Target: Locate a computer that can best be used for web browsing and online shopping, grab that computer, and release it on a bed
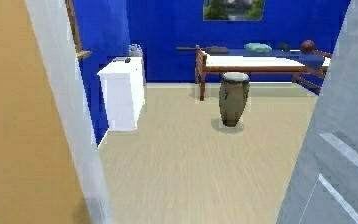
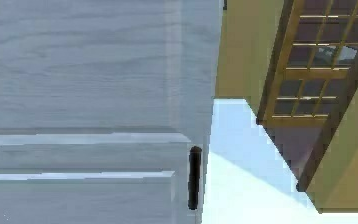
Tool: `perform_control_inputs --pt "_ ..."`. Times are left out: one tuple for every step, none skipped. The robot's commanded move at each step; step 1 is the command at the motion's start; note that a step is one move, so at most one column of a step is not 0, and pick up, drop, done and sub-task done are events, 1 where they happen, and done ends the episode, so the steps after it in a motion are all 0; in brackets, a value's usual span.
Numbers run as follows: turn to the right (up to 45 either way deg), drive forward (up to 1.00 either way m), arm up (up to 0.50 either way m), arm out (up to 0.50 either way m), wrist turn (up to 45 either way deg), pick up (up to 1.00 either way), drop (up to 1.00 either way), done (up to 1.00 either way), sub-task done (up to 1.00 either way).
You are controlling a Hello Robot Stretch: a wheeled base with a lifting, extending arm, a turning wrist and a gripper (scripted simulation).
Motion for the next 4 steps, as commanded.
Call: perform_control_inputs --pt "0.0 0.85 0.0 0.0 0.0 0.0 0.0 0.0 0.0" --pt "45.0 0.0 0.0 0.0 0.0 0.0 0.0 0.0 0.0" --pt "3.0 0.0 0.0 0.0 0.0 0.0 0.0 0.0 0.0" --pt "0.0 0.55 0.0 0.0 0.0 0.0 0.0 0.0 0.0"
